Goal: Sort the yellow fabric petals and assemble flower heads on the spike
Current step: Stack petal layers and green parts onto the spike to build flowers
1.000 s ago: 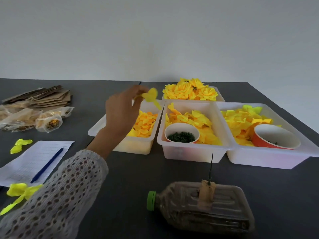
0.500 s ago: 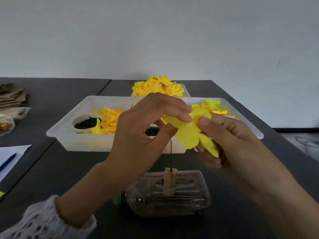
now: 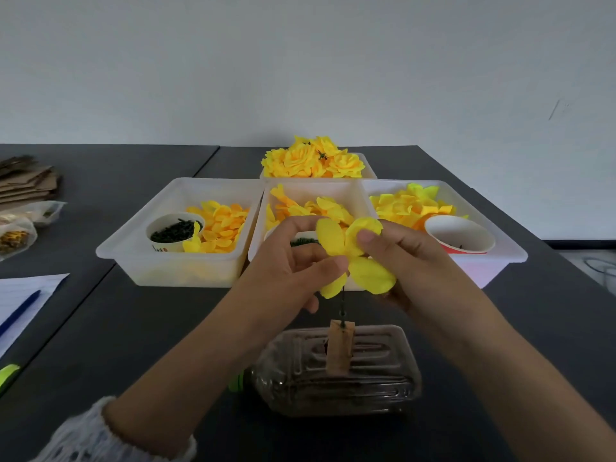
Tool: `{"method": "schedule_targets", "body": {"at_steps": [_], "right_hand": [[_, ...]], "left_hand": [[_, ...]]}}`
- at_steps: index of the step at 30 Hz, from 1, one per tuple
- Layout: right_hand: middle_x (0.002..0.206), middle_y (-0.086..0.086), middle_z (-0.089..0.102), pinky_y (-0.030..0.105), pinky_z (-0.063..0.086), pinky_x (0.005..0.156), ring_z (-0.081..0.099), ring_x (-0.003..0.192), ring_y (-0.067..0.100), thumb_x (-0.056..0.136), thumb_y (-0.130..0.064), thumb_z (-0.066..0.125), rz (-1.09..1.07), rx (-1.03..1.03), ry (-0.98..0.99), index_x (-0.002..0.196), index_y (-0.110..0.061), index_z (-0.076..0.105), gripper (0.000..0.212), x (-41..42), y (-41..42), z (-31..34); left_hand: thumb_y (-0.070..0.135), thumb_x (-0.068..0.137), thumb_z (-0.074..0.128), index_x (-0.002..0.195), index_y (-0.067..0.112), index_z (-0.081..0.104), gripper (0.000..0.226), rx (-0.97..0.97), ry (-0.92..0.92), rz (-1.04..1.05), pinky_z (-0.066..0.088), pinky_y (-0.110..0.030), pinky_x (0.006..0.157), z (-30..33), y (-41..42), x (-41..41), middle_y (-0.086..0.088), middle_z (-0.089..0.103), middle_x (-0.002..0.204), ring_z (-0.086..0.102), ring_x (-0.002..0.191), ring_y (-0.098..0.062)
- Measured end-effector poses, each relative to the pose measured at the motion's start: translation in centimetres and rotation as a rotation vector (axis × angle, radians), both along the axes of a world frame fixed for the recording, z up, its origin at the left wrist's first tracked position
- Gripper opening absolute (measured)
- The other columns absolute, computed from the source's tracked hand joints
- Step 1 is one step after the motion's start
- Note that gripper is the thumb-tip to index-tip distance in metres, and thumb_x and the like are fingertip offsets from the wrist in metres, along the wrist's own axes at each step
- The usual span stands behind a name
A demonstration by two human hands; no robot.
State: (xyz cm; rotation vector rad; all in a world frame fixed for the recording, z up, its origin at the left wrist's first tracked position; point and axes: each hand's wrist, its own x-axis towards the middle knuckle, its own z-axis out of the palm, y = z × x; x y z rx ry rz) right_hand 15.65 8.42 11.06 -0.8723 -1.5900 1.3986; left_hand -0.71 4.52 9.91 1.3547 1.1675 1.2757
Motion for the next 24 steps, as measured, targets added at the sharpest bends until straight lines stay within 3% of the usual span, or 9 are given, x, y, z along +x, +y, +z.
{"method": "schedule_targets", "body": {"at_steps": [2, 6, 11, 14, 17, 21, 24], "right_hand": [[0.107, 0.028, 0.062, 0.04, 0.04, 0.071, 0.055, 0.083, 0.026, 0.079, -0.041, 0.06, 0.019, -0.066, 0.06, 0.104, -0.014, 0.071, 0.038, -0.1, 0.0, 0.0], [0.106, 0.012, 0.072, 0.03, 0.056, 0.07, 0.068, 0.088, 0.021, 0.077, -0.031, 0.061, 0.201, -0.275, 0.246, 0.105, -0.011, 0.072, 0.036, 0.1, 0.4, 0.3], [0.089, 0.0, 0.074, 0.022, 0.052, 0.055, 0.07, 0.072, 0.013, 0.085, -0.03, 0.053, 0.324, -0.451, 0.386, 0.085, -0.026, 0.078, 0.025, 0.4, 0.0, 0.9], [0.073, -0.003, 0.066, 0.022, 0.045, 0.049, 0.061, 0.059, 0.009, 0.088, -0.048, 0.052, 0.288, -0.353, 0.257, 0.075, -0.031, 0.074, 0.031, 0.5, -0.1, 0.7], [0.061, 0.003, 0.046, 0.023, 0.035, 0.046, 0.042, 0.053, 0.012, 0.072, -0.07, 0.058, 0.133, -0.105, -0.027, 0.064, -0.025, 0.062, 0.046, 0.8, -0.4, 0.4], [0.056, -0.007, 0.043, 0.016, 0.034, 0.046, 0.037, 0.051, 0.008, 0.075, -0.049, 0.072, 0.074, 0.073, -0.107, 0.064, -0.029, 0.07, 0.023, 1.7, -0.8, 0.8], [0.062, 0.0, 0.046, 0.017, 0.033, 0.047, 0.036, 0.054, 0.011, 0.07, -0.046, 0.076, 0.089, 0.096, -0.115, 0.077, -0.019, 0.073, 0.028, 2.1, -1.0, 0.9]], "left_hand": [[0.027, 0.075, 0.069, 0.128, 0.022, 0.049, 0.056, 0.032, -0.017, -0.008, 0.045, -0.022, 0.051, 0.1, -0.1, 0.1, -0.021, 0.067, 0.096, 0.055, 0.074, -0.026], [0.028, 0.074, 0.069, 0.13, 0.02, 0.047, 0.06, 0.099, -0.048, -0.011, 0.043, -0.024, 0.055, 0.2, -0.3, 0.1, -0.029, 0.061, 0.094, 0.048, 0.07, -0.025], [0.028, 0.075, 0.071, 0.127, 0.022, 0.05, 0.056, 0.14, -0.059, -0.031, 0.043, -0.023, 0.054, 0.5, -0.4, -0.1, -0.013, 0.059, 0.08, 0.05, 0.071, -0.026], [0.028, 0.077, 0.075, 0.124, 0.022, 0.051, 0.053, 0.157, -0.074, -0.012, 0.044, -0.022, 0.053, 0.8, -0.5, 0.1, -0.015, 0.059, 0.078, 0.05, 0.07, -0.024], [0.028, 0.072, 0.068, 0.124, 0.019, 0.05, 0.056, 0.176, -0.064, 0.017, 0.045, -0.022, 0.054, 1.3, -0.6, 0.3, -0.027, 0.061, 0.085, 0.052, 0.07, -0.024], [0.028, 0.071, 0.069, 0.122, 0.021, 0.052, 0.054, 0.182, -0.055, 0.031, 0.046, -0.024, 0.054, 1.5, -0.6, 0.7, -0.008, 0.06, 0.069, 0.051, 0.062, -0.019], [0.03, 0.068, 0.07, 0.122, 0.022, 0.053, 0.057, 0.181, -0.07, 0.043, 0.046, -0.023, 0.053, 1.6, -0.5, 0.9, 0.0, 0.058, 0.065, 0.05, 0.061, -0.018]]}}
